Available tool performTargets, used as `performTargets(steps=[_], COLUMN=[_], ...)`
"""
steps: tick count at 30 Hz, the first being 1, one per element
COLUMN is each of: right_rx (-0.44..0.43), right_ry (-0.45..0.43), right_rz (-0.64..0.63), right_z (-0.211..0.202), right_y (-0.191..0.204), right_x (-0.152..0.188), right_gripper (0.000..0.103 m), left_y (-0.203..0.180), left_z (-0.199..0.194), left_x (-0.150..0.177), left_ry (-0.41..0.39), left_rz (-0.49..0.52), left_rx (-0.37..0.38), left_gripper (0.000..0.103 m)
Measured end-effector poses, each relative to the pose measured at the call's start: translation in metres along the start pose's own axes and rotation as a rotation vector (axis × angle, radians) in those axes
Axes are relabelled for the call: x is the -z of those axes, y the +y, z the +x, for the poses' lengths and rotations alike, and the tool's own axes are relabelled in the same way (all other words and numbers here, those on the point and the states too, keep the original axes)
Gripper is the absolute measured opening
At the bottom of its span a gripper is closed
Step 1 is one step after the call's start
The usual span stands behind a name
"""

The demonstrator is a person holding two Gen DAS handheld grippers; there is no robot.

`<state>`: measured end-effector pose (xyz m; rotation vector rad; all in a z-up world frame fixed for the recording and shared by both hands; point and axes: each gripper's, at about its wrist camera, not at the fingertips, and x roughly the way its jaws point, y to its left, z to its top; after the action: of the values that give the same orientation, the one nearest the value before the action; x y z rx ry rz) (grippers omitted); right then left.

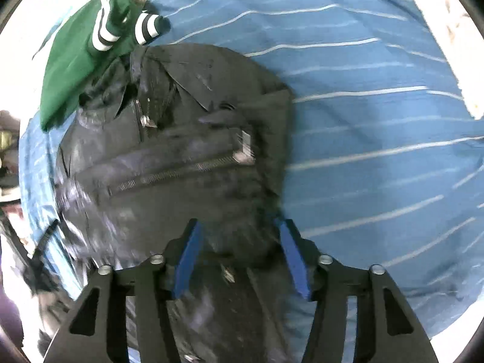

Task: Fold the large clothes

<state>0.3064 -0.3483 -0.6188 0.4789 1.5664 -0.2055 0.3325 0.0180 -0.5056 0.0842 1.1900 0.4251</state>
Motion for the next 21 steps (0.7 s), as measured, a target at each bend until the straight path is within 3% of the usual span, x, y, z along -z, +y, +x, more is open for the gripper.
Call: performTargets(steps=[5,8,10,14,15,18,21], right_rx=[-0.012,-0.047,-0.035,-0.056,-0.028,-0.068,-0.060], right_ry=[0.129,0.157,0.116,0.083,0.076,0.104,0.138], right_rz=[-0.103,-0.150,-0.188,-0.169,-0.157,-0.140,-0.158], right_z=[0.029,0.055,0.068,0.067,0.065,0.072,0.078], right_y=[-0.023,-0.018,-0.013,-0.034,-0.044,-0.061,-0.058], right_x=[0.035,0.034,0.027,0.022,0.022,0.021,0.018], right_gripper=[0.058,0.057,0.040,0.030,0.030,0.030,0.032], left_y=[-0.020,-0.037,-0.041,-0.055,-0.055,-0.054,-0.053], left_z=[-0.042,-0.035,-0.028,-0.018,-0.015,-0.018,-0.017], left_x=[0.051,0.089,0.107,0.146,0.149,0.158,0.157], left_ry=[0.000,0.075,0.118,0.202,0.210,0.192,0.188], left_rz=[0.054,0.082,0.063,0.036,0.032,-0.008,-0.019], left_rx=[-0.122,-0.163,-0.183,-0.258,-0.264,-0.273,-0.295], left_gripper=[0.103,0.103,0.103,0.103,0.103,0.103,0.103])
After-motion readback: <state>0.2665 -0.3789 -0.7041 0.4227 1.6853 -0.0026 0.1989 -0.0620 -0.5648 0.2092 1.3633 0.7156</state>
